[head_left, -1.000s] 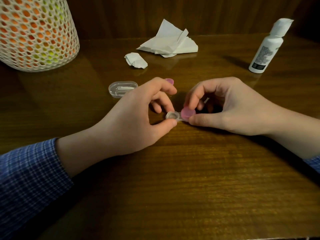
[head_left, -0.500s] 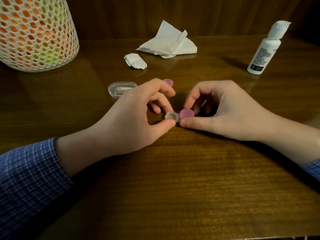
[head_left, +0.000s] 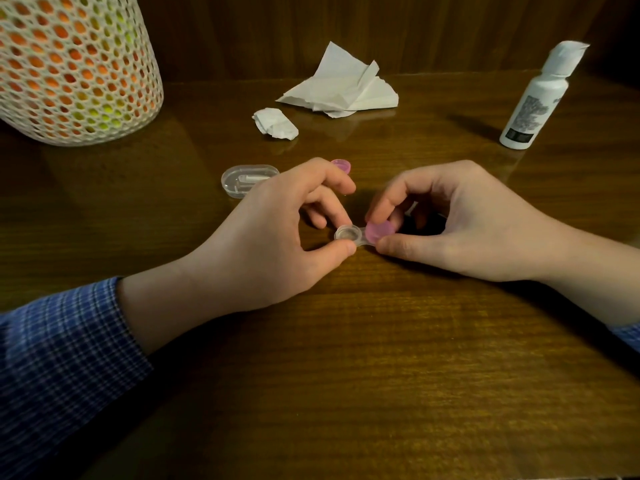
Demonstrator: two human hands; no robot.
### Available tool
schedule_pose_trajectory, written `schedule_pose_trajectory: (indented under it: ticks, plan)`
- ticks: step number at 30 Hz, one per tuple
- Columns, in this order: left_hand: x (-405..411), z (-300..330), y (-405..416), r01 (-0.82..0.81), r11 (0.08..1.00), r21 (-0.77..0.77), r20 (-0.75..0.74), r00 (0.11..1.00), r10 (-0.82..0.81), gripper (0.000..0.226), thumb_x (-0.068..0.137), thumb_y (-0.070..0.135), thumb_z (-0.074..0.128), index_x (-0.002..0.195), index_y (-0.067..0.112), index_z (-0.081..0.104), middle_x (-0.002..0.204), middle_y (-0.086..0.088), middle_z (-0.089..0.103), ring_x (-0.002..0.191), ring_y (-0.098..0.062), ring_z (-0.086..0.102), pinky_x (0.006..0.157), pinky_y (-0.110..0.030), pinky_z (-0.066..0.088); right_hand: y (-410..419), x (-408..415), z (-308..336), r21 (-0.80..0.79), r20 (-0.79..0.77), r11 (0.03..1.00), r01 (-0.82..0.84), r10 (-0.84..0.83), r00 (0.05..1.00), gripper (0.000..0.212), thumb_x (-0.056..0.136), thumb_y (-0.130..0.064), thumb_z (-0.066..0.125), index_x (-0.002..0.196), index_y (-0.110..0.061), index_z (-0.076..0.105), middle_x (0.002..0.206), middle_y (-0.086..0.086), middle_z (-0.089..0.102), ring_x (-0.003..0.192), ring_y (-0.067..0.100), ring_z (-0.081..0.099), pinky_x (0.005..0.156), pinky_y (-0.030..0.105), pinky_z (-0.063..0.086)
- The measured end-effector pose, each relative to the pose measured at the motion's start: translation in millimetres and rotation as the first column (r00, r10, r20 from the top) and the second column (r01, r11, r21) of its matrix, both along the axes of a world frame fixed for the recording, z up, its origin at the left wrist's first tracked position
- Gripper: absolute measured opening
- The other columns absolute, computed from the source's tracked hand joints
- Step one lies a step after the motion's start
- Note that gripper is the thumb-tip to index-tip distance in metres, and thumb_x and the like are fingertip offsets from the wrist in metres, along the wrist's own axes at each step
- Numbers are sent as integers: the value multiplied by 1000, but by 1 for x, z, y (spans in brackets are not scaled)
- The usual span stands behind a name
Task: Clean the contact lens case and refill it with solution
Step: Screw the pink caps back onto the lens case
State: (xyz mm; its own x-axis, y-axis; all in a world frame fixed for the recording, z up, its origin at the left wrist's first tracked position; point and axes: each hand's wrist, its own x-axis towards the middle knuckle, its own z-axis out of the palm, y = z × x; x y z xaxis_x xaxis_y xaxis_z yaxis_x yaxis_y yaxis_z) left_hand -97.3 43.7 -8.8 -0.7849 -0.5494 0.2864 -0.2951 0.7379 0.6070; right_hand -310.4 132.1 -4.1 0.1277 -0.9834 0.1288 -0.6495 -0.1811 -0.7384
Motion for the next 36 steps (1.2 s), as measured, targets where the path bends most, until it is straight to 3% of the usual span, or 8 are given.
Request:
schedule_pose_trajectory:
  ticks: [6,11,16,24,29,31,34,36]
  plan:
    - [0,-1,0,3,1000,11,-2,1000,-3,53,81,25,80,129,16,60,95,14,74,91,0,66,71,-4,43,-1,-2,0,-4,8,999,-32,32,999,22,81,-27,79,102,-25,76,98,-10,76,93,13,71,82,27,59]
    - [0,-1,1,2,1000,12,-3,1000,-2,53,81,27,80,128,16,60,95,13,74,90,-1,67,69,-3,43,-1,-3,3,12,57,999,-50,50,997,27,79,-33,78,104,-26,74,101,-8,77,95,10,72,86,24,58]
    - [0,-1,0,-10,1000,13,3,1000,10,53,81,23,83,129,16,59,95,13,75,90,0,67,69,-4,43,-1,-1,0,-9,10,1000,-18,18,1000,25,78,-24,84,100,-29,73,99,-10,76,93,9,71,87,29,59]
    - [0,-1,0,-9,1000,11,-1,1000,9,53,81,25,82,128,17,60,94,14,74,90,0,66,70,-3,43,-2,1,-1,-22,2,1000,2,-2,1000,26,73,-35,82,97,-30,74,96,-11,75,91,10,71,81,32,59]
    - [0,0,1,-8,1000,5,2,1000,8,53,82,21,83,129,15,59,94,13,75,91,3,66,70,-3,43,-1,4,-5,-64,-12,998,7,-8,1000,24,71,-45,81,91,-33,74,93,-16,74,89,10,68,75,27,57]
    - [0,0,0,-8,1000,8,3,1000,8,53,82,20,83,129,15,59,95,13,74,90,3,66,70,-3,44,-1,3,-5,-56,-26,998,0,-1,1000,25,72,-46,81,92,-33,75,95,-15,73,90,12,68,77,32,57]
    - [0,0,0,-7,1000,18,3,1000,7,53,82,20,83,129,16,58,95,13,74,90,2,65,69,-4,44,-1,-2,-5,-36,-37,999,-41,40,999,21,78,-35,81,97,-29,77,104,-10,74,94,17,69,83,41,59]
    - [0,0,0,-7,1000,19,5,1000,7,54,82,20,83,129,17,58,95,13,74,90,2,66,69,-4,44,-1,-3,-4,-33,-31,998,-59,58,998,17,81,-28,80,98,-28,78,105,-10,76,94,18,70,84,40,60]
